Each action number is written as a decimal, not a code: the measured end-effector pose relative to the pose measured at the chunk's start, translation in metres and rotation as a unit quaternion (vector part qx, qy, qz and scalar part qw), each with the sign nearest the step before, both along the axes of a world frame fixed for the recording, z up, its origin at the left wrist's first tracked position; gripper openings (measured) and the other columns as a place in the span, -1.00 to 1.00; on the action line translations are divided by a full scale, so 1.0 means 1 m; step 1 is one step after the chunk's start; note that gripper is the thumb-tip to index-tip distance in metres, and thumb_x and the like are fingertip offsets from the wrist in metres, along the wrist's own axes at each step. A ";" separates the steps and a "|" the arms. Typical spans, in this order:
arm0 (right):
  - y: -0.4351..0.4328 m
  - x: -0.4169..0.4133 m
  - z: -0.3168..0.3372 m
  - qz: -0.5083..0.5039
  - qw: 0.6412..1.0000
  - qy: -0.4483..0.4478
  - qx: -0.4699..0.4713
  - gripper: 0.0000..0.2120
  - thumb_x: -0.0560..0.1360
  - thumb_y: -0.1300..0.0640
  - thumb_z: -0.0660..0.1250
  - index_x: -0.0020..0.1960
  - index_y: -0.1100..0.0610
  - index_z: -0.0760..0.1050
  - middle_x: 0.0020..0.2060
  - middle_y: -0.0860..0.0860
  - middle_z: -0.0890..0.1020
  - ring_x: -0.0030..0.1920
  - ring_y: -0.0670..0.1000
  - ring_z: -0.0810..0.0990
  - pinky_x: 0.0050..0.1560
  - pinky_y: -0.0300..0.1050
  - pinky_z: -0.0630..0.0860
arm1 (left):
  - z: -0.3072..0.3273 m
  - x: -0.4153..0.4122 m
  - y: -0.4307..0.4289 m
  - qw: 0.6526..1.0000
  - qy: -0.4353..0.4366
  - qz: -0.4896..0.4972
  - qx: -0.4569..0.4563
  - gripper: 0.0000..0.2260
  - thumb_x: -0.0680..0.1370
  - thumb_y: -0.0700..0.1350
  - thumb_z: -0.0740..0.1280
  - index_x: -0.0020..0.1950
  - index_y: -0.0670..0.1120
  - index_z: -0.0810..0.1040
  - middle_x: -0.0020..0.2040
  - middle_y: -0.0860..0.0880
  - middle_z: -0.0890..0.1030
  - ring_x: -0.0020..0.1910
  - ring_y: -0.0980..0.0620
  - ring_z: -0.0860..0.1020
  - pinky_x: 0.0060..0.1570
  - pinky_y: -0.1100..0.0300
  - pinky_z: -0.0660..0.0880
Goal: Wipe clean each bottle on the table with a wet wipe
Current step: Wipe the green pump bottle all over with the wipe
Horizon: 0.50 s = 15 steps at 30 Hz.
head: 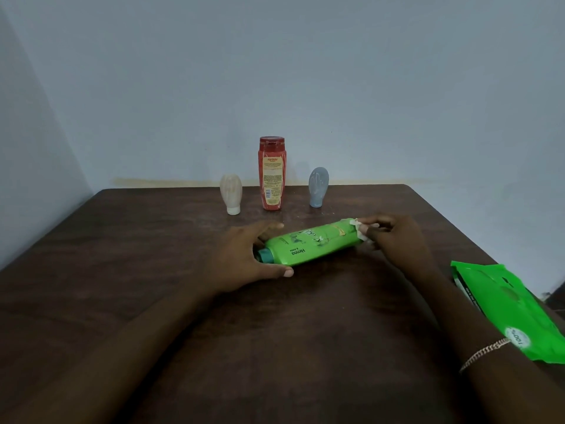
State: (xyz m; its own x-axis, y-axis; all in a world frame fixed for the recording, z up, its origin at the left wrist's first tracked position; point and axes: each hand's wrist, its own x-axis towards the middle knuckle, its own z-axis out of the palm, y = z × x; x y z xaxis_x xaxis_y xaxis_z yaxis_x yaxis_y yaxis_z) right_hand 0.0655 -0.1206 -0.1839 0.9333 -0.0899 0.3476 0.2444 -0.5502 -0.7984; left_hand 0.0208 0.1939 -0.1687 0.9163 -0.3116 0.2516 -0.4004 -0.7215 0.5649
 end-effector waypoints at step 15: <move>0.058 -0.012 -0.018 0.019 0.965 0.099 0.244 -0.83 0.51 0.33 0.38 -0.17 0.14 0.67 -0.17 0.13 0.72 -0.15 0.08 0.72 -0.08 -0.01 0.68 | 0.033 -0.019 -0.043 0.916 -0.089 0.005 -0.391 -0.42 0.34 0.19 0.55 0.29 0.08 0.50 0.11 0.16 0.66 0.15 0.11 0.65 0.10 0.14 0.63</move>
State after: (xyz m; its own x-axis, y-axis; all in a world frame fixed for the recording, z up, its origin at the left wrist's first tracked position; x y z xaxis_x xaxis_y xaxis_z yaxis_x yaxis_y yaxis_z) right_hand 0.0532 -0.0628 -0.2019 0.9828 -0.1624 0.0879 0.0737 -0.0917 -0.9931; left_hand 0.0022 0.1506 -0.1354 0.8410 0.0358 0.5399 -0.5320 -0.1274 0.8371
